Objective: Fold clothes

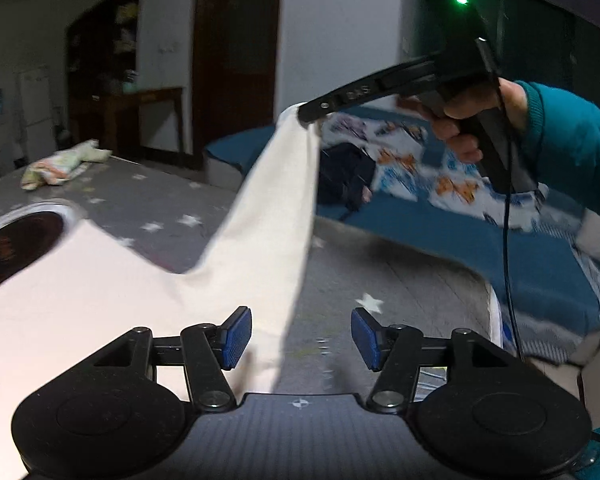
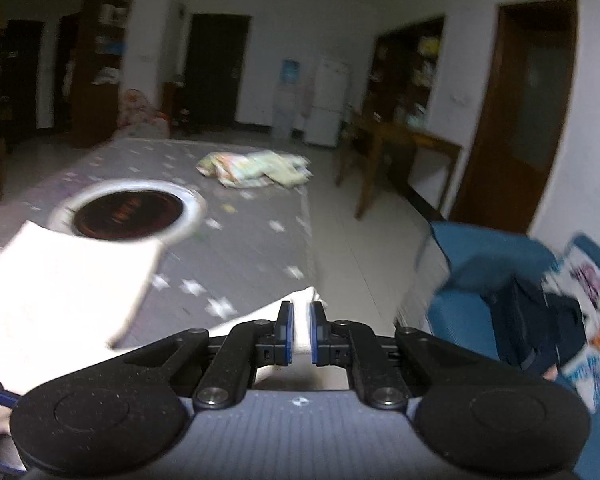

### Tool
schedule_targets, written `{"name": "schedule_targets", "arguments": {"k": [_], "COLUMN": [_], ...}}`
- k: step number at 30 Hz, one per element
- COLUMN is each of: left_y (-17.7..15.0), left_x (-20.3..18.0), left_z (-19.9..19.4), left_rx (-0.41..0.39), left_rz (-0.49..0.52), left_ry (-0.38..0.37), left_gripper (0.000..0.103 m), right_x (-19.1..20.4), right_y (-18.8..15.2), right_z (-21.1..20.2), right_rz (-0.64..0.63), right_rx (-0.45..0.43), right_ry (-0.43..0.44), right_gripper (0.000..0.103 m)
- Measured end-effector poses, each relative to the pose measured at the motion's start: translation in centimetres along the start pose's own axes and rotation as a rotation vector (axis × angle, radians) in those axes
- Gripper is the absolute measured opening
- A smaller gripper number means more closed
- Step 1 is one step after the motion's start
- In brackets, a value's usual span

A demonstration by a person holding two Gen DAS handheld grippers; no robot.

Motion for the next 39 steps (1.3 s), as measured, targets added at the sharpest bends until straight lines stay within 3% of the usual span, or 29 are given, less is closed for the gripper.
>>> {"name": "schedule_targets", "arguments": {"k": [6,9,16,21,23,26,31,39], "left_y": [-2.0,-3.5,-6.4,-7.2,-7.1,-6.5,-5.3,-5.8], "left_x": [5.0,7.3,9.6,10.0,10.1,10.3,9.8,10.6], "left_z": [-6.4,-9.2,-12.1,-12.1,-12.3,-11.6,-9.4,-5.8], "left_rx": [-0.057,-0.081,-0.07,-0.054,-0.059,-0.07,-0.066,0.023], "left_rz": [-0.13,-0.198,-0.293,-0.306,-0.306,-0.3,-0.274,-0.294], "left_ry": [0.163,0.239,0.317,0.33,0.328,0.318,0.283,0.279], "left_gripper": [0.06,0.061,0.062,0.062,0.062,0.062,0.062,0.061], "right_x": [6.3,11.4,21.9,25.9,26.0,23.9,19.4,16.4], "right_y": [4.7,6.1,5.5,3.5,3.4,2.8,-0.9,-6.5], "right_z": [-2.0,-2.9,-2.7,-1.3,-1.1,-0.7,2.0,3.8], "right_rz": [-0.113,-0.167,-0.24,-0.252,-0.271,-0.266,-0.187,-0.112], "right_rx": [-0.06,-0.082,-0.057,0.016,0.013,0.035,0.167,0.267], "right_ry": [0.126,0.233,0.445,0.549,0.54,0.506,0.448,0.436], "right_gripper": [0.007,0.007,0.007,0.014,0.02,0.02,0.02,0.02]}}
Point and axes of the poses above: each gripper's, at about its wrist camera, not at the fingertips, and z roughly the way its jaws point, x to its left, y to its top, the point moved 5 cm from there along z, roughly the way its jaws point, and after that the axes turned 1 degree about x, right-handed, at the moved point
